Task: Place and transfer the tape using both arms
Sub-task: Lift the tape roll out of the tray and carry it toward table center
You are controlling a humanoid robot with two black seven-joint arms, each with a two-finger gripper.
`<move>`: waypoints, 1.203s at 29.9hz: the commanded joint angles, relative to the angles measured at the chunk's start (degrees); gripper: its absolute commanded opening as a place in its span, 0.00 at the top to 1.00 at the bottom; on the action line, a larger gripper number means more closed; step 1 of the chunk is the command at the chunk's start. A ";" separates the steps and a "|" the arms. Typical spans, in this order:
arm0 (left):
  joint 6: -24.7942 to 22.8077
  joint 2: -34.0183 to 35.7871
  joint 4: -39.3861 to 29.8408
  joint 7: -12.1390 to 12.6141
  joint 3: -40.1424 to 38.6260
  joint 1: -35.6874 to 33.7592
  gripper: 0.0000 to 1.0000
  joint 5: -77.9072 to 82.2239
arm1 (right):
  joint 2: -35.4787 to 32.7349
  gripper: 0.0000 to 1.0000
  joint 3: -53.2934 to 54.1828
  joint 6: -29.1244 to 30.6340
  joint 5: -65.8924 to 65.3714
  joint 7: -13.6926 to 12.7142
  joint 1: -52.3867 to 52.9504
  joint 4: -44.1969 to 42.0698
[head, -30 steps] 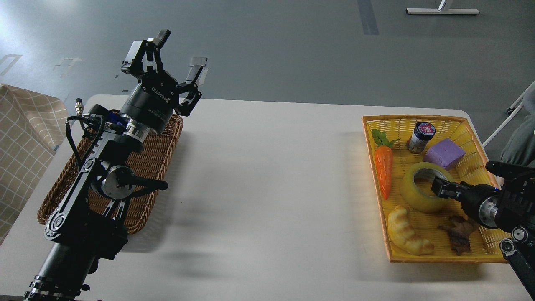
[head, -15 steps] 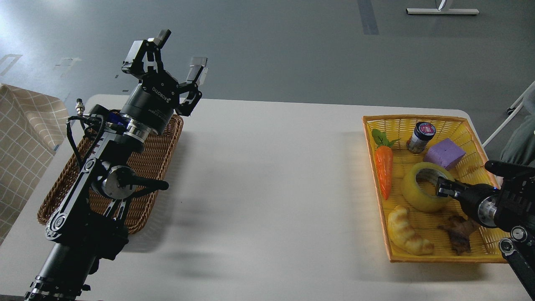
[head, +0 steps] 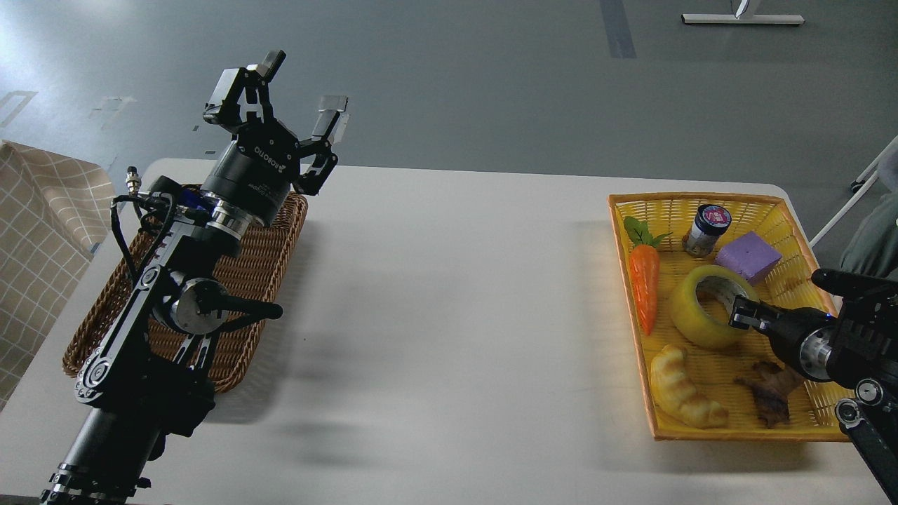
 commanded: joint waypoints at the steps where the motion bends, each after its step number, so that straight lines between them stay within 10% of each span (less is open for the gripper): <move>1: 0.00 0.05 0.07 0.00 -0.08 0.00 0.02 0.00 | 0.05 0.88 0.18 0.00 0.22 0.16 0.00 0.21; 25: 0.09 0.05 0.25 -0.09 -0.61 0.00 0.02 0.00 | -4.00 0.88 1.86 0.00 10.42 0.08 14.84 6.10; 36: 0.09 0.05 0.25 -0.09 -0.61 0.00 0.02 0.00 | 5.22 0.88 -16.42 0.00 9.80 -0.01 29.26 3.91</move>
